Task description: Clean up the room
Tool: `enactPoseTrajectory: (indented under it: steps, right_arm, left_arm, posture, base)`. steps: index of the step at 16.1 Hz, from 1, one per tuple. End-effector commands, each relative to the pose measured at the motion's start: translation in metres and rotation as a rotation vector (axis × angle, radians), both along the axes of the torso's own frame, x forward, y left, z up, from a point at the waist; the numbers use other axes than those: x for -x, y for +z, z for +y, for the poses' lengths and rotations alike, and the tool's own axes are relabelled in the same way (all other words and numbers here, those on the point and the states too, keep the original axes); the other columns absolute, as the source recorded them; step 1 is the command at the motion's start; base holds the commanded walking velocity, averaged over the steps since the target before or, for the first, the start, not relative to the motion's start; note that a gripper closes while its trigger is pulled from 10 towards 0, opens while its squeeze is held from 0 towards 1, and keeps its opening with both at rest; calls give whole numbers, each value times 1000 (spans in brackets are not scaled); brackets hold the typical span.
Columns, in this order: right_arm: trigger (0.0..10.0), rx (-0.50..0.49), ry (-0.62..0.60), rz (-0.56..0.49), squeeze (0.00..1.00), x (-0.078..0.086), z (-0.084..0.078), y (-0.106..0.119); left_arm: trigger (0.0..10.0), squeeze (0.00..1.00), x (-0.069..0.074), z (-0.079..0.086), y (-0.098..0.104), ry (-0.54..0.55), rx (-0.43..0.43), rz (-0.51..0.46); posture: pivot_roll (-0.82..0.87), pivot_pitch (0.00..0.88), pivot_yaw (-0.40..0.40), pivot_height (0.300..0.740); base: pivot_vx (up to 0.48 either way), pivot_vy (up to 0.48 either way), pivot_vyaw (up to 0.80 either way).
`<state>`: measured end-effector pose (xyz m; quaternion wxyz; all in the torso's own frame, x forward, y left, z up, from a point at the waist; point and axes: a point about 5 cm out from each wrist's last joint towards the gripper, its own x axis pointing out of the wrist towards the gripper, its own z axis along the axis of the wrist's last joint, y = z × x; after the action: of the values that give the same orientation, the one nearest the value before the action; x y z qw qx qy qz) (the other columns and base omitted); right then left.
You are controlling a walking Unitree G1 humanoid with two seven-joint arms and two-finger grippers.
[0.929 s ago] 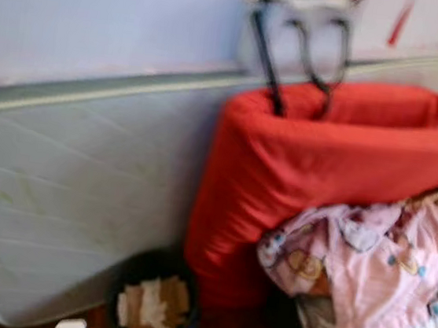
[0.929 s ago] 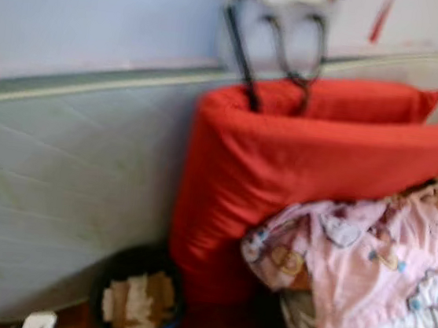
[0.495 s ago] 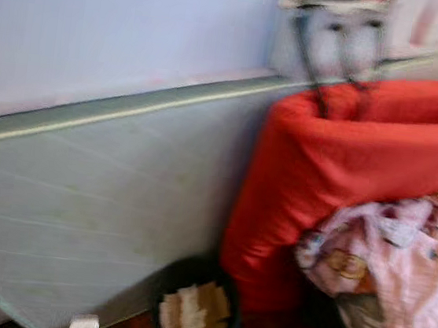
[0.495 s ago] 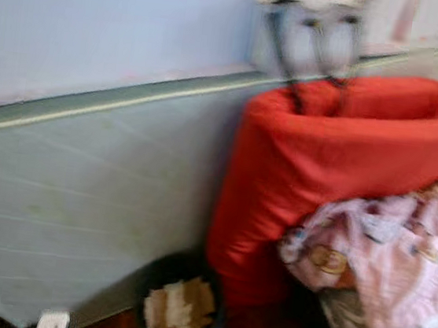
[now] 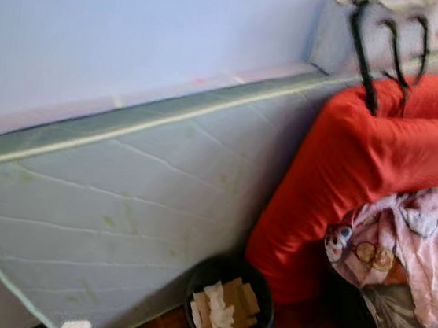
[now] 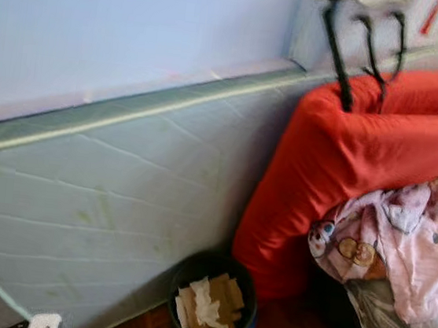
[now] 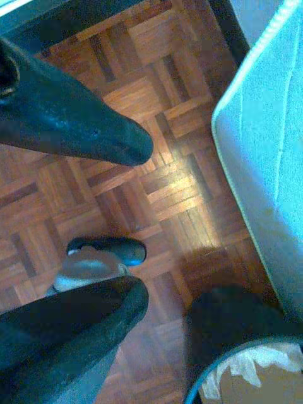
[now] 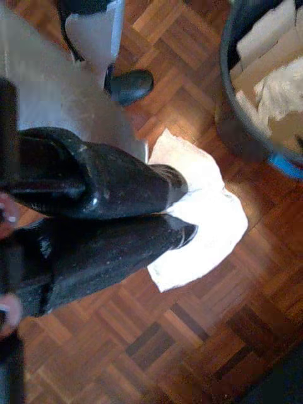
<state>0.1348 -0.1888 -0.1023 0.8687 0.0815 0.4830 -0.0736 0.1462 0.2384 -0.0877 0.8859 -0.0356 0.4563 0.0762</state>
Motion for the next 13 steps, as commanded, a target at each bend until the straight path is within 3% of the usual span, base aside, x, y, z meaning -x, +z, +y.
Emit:
enactPoseTrajectory:
  steps: [1,5,7,11,13]
  right_arm:
    - [10000,6,-14,0,0,-1,-5,1]
    - [10000,5,-12,-7,0,-6,-9,3]
    - [10000,9,4,-10,0,-7,-7,3]
    - [10000,-5,-4,-11,0,-9,3,2]
    - [10000,-14,-23,-11,0,-9,2,2]
  left_arm:
    - [10000,0,0,-7,-2,-19,9,5]
    - [10000,0,-4,-17,-3,-21,26,3]
    - [10000,0,-4,-18,-3,-23,27,3]
    - [10000,0,-3,-17,-3,-27,24,6]
    - [10000,0,-3,-15,-3,-29,22,8]
  posture:
    - [42,0,-14,740]
    - [42,1,-15,740]
    - [43,1,-15,740]
    - [42,2,-13,740]
    - [41,2,-11,740]
  base:
    - [0,0,0]
    - [0,0,0]
    - [289,0,0]
    - [297,0,730]
    - [296,0,0]
